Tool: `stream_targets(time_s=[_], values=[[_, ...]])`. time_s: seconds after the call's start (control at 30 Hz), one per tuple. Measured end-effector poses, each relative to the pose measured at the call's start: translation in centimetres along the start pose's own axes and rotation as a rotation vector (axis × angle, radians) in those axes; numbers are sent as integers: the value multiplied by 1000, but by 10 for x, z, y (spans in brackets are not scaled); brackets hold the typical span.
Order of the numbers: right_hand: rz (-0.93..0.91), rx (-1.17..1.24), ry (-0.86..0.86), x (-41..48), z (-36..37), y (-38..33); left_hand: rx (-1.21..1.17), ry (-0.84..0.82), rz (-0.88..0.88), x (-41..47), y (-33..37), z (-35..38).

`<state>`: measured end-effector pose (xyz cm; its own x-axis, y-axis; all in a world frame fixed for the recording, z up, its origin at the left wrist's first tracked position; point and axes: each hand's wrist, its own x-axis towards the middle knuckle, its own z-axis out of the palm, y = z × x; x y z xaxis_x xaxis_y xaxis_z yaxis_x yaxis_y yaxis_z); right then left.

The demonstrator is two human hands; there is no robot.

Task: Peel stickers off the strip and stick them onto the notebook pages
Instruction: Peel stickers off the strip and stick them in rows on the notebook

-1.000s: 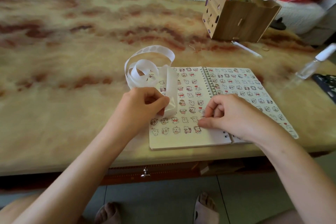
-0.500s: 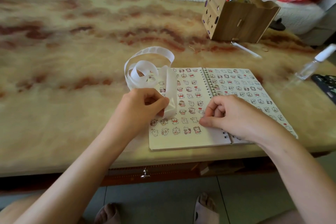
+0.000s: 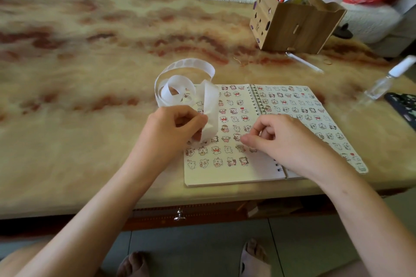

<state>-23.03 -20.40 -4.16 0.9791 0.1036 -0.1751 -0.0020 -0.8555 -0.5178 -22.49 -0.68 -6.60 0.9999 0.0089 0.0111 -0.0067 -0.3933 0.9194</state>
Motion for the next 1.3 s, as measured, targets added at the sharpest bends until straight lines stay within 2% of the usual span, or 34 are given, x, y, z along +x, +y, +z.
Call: stream_targets(time_s=[0.17,0.3,0.43,0.7,1.3], values=[[-172,341,145,4,14,-13,-149,86,62,2,4,-2],[-262,622,187,6,29,-24,-226,124,95,3,5,-2],[-282,734,219,7,32,-28,-257,131,107,3,5,-2],[-324,776,235,13,35,-29,-338,84,69,4,7,-3],[-393,679,294,15,34,-26,-188,-5,54,1,7,-6]])
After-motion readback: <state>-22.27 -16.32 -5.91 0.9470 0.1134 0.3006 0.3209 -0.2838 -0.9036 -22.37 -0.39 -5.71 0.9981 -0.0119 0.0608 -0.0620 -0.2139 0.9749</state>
